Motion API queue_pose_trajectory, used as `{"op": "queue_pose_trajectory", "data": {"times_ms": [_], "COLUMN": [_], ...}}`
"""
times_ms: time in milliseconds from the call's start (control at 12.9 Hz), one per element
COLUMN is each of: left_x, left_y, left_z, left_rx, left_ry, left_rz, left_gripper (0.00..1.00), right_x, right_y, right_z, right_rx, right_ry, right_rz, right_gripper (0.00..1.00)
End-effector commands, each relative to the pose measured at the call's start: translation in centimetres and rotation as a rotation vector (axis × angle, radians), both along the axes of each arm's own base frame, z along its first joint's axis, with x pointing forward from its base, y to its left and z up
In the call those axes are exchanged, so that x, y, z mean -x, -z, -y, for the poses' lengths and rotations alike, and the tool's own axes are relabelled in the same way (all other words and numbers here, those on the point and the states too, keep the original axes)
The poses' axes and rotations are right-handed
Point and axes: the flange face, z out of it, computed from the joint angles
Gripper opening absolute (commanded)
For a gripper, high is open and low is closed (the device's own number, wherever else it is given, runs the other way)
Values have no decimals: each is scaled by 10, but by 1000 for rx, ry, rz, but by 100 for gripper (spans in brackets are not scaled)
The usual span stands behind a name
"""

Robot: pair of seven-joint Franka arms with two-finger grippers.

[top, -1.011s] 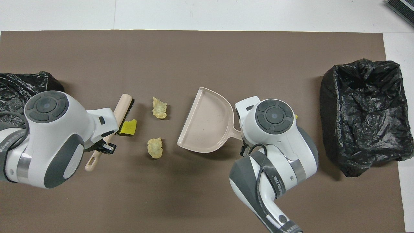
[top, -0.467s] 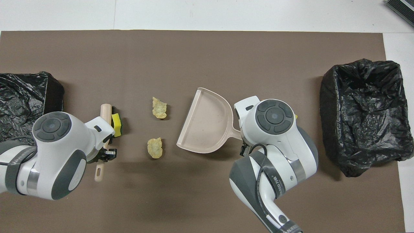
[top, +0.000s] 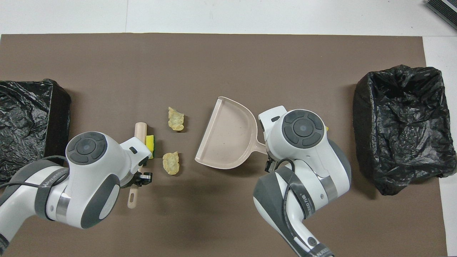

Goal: Sweep and dump trash in bin
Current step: 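Sweep the sponge and paper scraps toward the dustpan with the left gripper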

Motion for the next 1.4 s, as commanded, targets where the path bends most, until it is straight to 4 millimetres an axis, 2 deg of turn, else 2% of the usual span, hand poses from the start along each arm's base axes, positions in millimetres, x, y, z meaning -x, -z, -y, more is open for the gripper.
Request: {"op": "queue_pose_trajectory", "data": {"times_ms": [0,156,389,1322], "left_x": [27,38,36,34], "left_y": [0,-2,-3,-4], "left_z": [21,42,53,55], "left_rx": [39,61,105,114], "left_ry": [-16,-99,-174,-173], "left_rz": [-52,-62,-45,-46], "left_gripper": [0,0,0,0], "right_x": [2,2,2,3], "right_y": [-4,-4,-4,1], "right_z": [2,2,2,1], "right_rx": [-11,-11,-12,-13], "right_ry": [-26,-26,-27,-17], "right_rz": [18,18,18,12], "right_gripper": [0,0,0,0]}}
